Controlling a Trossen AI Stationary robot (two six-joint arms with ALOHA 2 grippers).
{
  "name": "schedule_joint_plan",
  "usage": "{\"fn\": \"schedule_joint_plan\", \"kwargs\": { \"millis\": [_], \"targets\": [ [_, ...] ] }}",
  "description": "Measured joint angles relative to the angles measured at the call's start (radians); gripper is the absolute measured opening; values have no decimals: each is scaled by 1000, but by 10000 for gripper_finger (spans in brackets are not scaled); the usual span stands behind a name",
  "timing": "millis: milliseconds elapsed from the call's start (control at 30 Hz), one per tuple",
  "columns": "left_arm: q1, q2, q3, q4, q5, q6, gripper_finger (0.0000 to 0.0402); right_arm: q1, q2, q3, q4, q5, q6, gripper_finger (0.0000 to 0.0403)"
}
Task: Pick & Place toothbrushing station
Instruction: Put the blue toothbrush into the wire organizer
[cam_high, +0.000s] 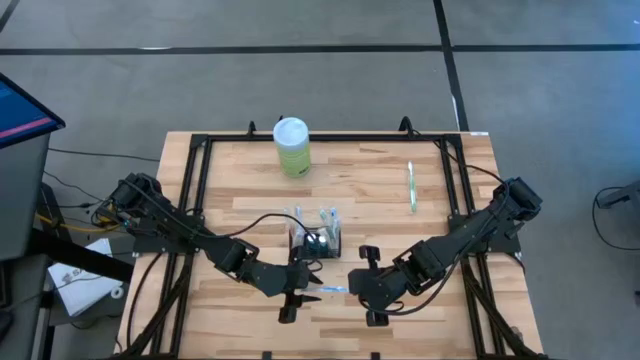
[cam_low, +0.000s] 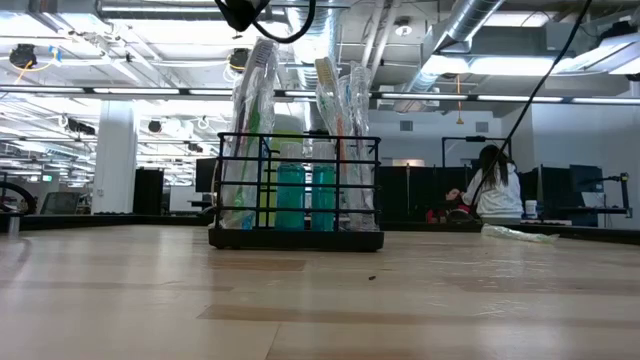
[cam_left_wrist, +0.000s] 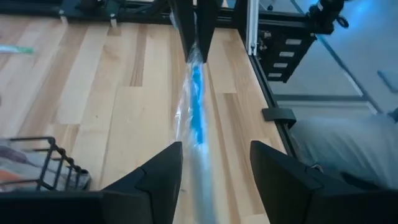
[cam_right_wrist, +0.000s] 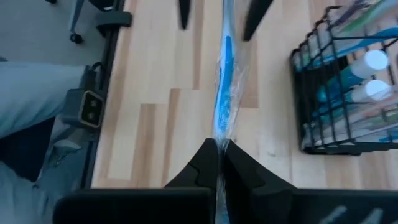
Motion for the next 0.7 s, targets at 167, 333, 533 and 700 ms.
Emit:
{"fn": "schedule_joint_plan", "kwargs": {
  "millis": [167,333,533,700],
  "targets": [
    [12,-1,0,-2,-3,16,184,0,16,2,-13,-23,5,0],
    [24,-1,0,-1,3,17,184,-5,33,22,-29,-22,0,0],
    [23,-2,0,2,48,9,184,-29,29,29,-17,-22,-12,0],
    [23,-2,0,2,53,7,177,-36,27,29,-12,-22,-26,0]
  ]
}}
